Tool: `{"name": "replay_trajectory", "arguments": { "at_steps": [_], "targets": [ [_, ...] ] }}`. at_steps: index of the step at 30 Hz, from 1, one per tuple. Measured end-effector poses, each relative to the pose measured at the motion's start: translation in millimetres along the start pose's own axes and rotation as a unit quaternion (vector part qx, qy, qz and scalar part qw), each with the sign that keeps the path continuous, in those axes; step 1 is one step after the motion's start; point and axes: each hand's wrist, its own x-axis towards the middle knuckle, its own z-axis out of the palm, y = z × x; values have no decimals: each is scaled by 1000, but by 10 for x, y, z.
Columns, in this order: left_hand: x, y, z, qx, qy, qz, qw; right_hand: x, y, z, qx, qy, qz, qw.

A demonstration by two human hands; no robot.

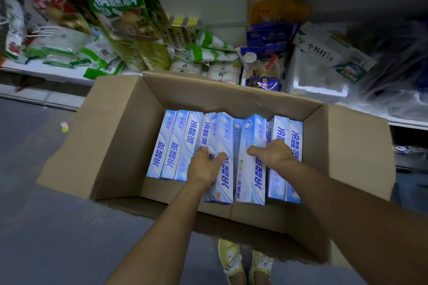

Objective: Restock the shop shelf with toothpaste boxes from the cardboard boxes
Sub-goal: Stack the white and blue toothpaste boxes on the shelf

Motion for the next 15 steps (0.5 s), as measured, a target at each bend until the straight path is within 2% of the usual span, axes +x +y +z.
{"name": "replay_trajectory", "arguments": {
  "at_steps": [2, 4, 7, 10, 15],
  "targets": [
    [-140, -5, -130, -79, -2, -18, 997, -212, 20, -146, 76, -32, 10, 997],
    [-326, 82, -257, -136, 1, -32, 990, -436, 25, -313, 85, -49, 3, 995],
    [-659, 332, -405, -191, -27, -11, 981, -834, -26, -606, 102, -56, -21, 993],
    [-971, 631, -539, -206, -59, 78, 974, -1249, -111, -908, 145, -68, -62, 985],
    [-1545, 1121, -571, -109, -108, 228, 962, -1863, -280, -1443, 170, -41, -124, 977]
  ]
}}
